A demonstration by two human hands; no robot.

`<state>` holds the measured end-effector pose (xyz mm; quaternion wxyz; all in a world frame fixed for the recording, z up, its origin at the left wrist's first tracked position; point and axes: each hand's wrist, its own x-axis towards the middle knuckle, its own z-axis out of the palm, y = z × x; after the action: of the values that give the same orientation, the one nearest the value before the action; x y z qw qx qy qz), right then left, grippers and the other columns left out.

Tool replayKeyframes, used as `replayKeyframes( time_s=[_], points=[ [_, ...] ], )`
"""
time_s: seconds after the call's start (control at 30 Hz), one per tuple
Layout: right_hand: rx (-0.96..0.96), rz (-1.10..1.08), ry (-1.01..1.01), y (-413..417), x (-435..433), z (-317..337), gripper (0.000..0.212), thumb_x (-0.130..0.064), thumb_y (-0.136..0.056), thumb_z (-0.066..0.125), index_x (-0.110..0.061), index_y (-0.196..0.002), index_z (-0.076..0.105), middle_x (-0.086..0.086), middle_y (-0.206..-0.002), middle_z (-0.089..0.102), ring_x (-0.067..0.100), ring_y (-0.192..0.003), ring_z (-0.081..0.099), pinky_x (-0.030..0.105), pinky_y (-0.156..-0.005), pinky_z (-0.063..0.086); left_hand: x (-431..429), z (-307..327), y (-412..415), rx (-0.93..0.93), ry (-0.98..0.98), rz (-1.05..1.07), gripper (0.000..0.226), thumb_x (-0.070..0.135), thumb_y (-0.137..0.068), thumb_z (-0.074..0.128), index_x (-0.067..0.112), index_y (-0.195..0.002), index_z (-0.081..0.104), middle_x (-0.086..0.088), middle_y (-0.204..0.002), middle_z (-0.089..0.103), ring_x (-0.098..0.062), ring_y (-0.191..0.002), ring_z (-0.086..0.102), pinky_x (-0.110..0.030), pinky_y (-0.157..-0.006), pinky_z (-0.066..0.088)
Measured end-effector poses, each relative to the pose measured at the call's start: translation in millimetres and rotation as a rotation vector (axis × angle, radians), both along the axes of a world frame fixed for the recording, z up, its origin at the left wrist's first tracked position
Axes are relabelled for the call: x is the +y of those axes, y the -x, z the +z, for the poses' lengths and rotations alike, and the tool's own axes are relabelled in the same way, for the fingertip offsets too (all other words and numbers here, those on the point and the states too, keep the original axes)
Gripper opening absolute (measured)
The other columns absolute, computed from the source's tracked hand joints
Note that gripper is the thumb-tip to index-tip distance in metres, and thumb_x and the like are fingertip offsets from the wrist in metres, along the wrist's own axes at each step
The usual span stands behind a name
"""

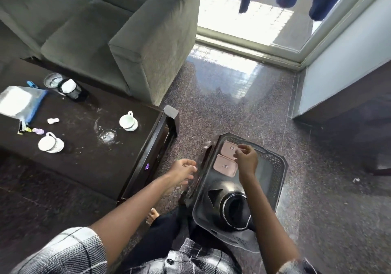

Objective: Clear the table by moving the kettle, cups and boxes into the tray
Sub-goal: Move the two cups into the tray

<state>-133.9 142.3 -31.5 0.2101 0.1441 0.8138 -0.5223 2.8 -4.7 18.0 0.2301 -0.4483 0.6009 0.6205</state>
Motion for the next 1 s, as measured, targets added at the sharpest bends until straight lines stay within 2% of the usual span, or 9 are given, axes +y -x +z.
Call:
replayKeyframes(
  time_s=[0.1,0.23,0.27,0.4,0.5,0.6,0.7,0.8,1.0],
  points=[
    [0.011,0.184,0.116,-36.0,-36.3,30.7,0.025,0.006,-0.082,0.054,-0.016,-0.074,0.063,0.008,-0.073,0.065,0.02,-0.063,0.06,0.031,-0.062,0.052,-23.6,5.9,-24.2,0.043,-0.008,0.073,0.026,0.014,-0.093,0.052,0.012,-0.12,0.054,-0.005,-0.116,0.062,-0.017,-0.091,0.06,-0.019,-0.063,0.046],
    [-0.04,0.401,0.089,-100.3,-89.6,40.7,0.016,0.006,-0.083,0.053,-0.004,-0.084,0.066,0.004,-0.065,0.061,0.013,-0.055,0.055,0.012,-0.048,0.045,-68.5,10.0,-74.9,0.123,-0.019,0.21,0.018,0.015,-0.093,0.051,0.018,-0.111,0.055,-0.002,-0.108,0.062,-0.01,-0.077,0.059,-0.023,-0.068,0.047],
    [-0.047,0.457,0.058,-118.6,-104.2,39.2,0.016,0.005,-0.083,0.053,-0.005,-0.082,0.065,0.004,-0.063,0.06,0.013,-0.054,0.055,0.012,-0.048,0.044,-81.7,10.7,-91.0,0.139,-0.013,0.238,0.018,0.016,-0.093,0.051,0.019,-0.111,0.055,-0.001,-0.107,0.062,-0.009,-0.077,0.059,-0.024,-0.069,0.047],
    [-0.077,0.65,-0.015,-199.1,-165.9,30.2,0.031,0.003,-0.08,0.051,-0.02,-0.062,0.058,0.007,-0.062,0.061,0.025,-0.061,0.057,0.032,-0.057,0.044,-137.7,12.3,-165.1,0.17,0.017,0.363,0.024,0.014,-0.092,0.052,0.015,-0.116,0.057,0.002,-0.096,0.064,-0.009,-0.072,0.057,-0.022,-0.064,0.044],
    [-0.114,0.79,-0.028,-255.7,-212.8,33.5,0.032,0.003,-0.08,0.051,-0.021,-0.061,0.058,0.01,-0.064,0.061,0.02,-0.055,0.056,0.024,-0.051,0.042,-179.4,15.8,-222.0,0.183,0.027,0.417,0.025,0.011,-0.092,0.05,0.013,-0.116,0.057,-0.002,-0.101,0.062,-0.009,-0.072,0.056,-0.022,-0.064,0.043],
    [-0.179,0.884,-0.027,-298.8,-254.9,37.7,0.032,0.006,-0.082,0.052,-0.018,-0.061,0.058,-0.003,-0.049,0.059,0.006,-0.04,0.053,0.015,-0.04,0.041,-217.6,22.6,-273.4,0.197,0.055,0.493,0.027,0.011,-0.092,0.05,0.012,-0.118,0.057,-0.003,-0.105,0.062,-0.009,-0.073,0.057,-0.023,-0.065,0.043],
    [-0.226,0.954,-0.046,-325.7,-289.4,37.5,0.033,0.009,-0.082,0.052,-0.014,-0.058,0.056,-0.009,-0.036,0.054,0.007,-0.038,0.05,0.013,-0.038,0.038,-252.6,25.7,-312.9,0.221,0.082,0.589,0.022,0.012,-0.091,0.053,0.014,-0.113,0.059,-0.003,-0.105,0.063,-0.009,-0.074,0.058,-0.022,-0.064,0.044],
    [-0.244,1.018,-0.079,-340.1,-318.2,37.9,0.032,0.007,-0.084,0.051,-0.013,-0.059,0.057,-0.008,-0.042,0.053,0.0,-0.03,0.048,0.012,-0.034,0.038,-280.7,25.2,-339.2,0.238,0.091,0.682,0.014,0.012,-0.091,0.053,0.022,-0.1,0.059,-0.002,-0.105,0.063,-0.009,-0.074,0.059,-0.022,-0.064,0.044],
    [-0.38,1.002,-0.107,-356.8,-389.9,22.5,0.022,0.001,-0.087,0.05,-0.01,-0.069,0.055,0.006,-0.06,0.055,0.003,-0.032,0.052,0.014,-0.038,0.036,-331.2,20.9,-368.0,0.201,0.109,0.741,0.014,0.013,-0.091,0.053,0.021,-0.101,0.059,-0.002,-0.105,0.064,-0.009,-0.076,0.059,-0.022,-0.065,0.044]
  ],
)
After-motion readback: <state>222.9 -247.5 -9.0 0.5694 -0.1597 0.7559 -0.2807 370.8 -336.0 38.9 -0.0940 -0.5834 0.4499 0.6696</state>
